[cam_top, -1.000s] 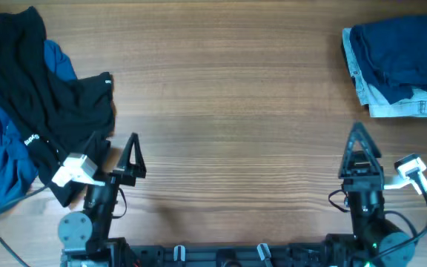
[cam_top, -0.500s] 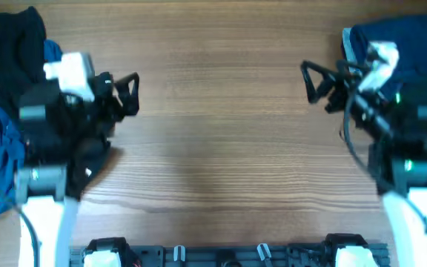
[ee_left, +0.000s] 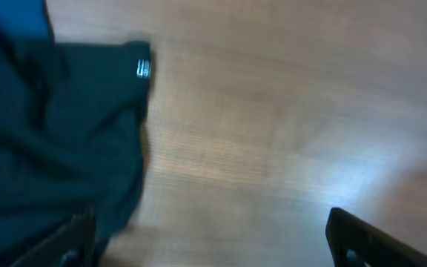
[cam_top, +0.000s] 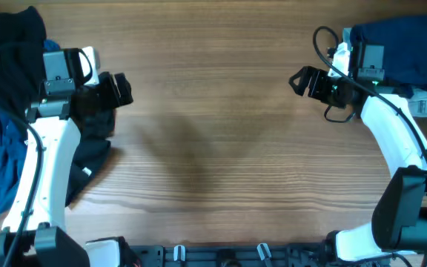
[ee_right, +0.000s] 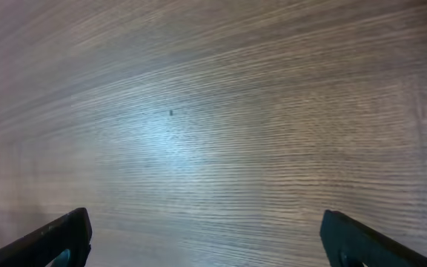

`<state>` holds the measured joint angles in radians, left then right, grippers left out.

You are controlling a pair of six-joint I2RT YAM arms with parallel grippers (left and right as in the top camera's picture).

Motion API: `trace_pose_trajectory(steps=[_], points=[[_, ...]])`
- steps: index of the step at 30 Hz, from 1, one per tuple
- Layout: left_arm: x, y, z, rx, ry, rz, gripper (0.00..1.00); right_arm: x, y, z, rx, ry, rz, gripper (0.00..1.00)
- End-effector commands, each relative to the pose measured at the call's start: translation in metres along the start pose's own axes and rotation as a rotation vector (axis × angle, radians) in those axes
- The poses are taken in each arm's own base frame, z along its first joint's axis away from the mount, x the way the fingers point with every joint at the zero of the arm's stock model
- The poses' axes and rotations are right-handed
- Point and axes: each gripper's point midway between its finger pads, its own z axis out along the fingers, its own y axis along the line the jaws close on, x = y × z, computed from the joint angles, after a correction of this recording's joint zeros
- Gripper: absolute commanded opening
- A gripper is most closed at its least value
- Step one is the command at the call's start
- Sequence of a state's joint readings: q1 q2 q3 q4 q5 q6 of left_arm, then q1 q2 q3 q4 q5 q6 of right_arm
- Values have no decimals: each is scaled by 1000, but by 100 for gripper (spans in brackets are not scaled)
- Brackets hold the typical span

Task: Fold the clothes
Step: 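Reach both grippers to the black t-shirt and grasp it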

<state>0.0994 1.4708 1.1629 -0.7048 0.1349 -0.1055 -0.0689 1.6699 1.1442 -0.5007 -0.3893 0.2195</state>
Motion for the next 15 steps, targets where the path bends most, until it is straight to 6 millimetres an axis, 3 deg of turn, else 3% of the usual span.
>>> trace_pose_trajectory(steps=[1,2,5,8,14,15], points=[[38,38,19,-196,180,-74,99,1,15,-1,-81,21,-65,100],[57,53,27,-277,261,-124,99,3,15,-1,-80,26,-65,100],[94,65,47,-320,420,-136,100,5,14,-1,-79,33,-91,100],[118,92,53,-444,467,-250,100,5,14,-1,-79,35,-104,99],[108,122,53,-486,406,-330,100,6,17,0,-83,37,-110,98],[106,123,55,-484,394,-334,94,7,18,0,-85,38,-113,94]])
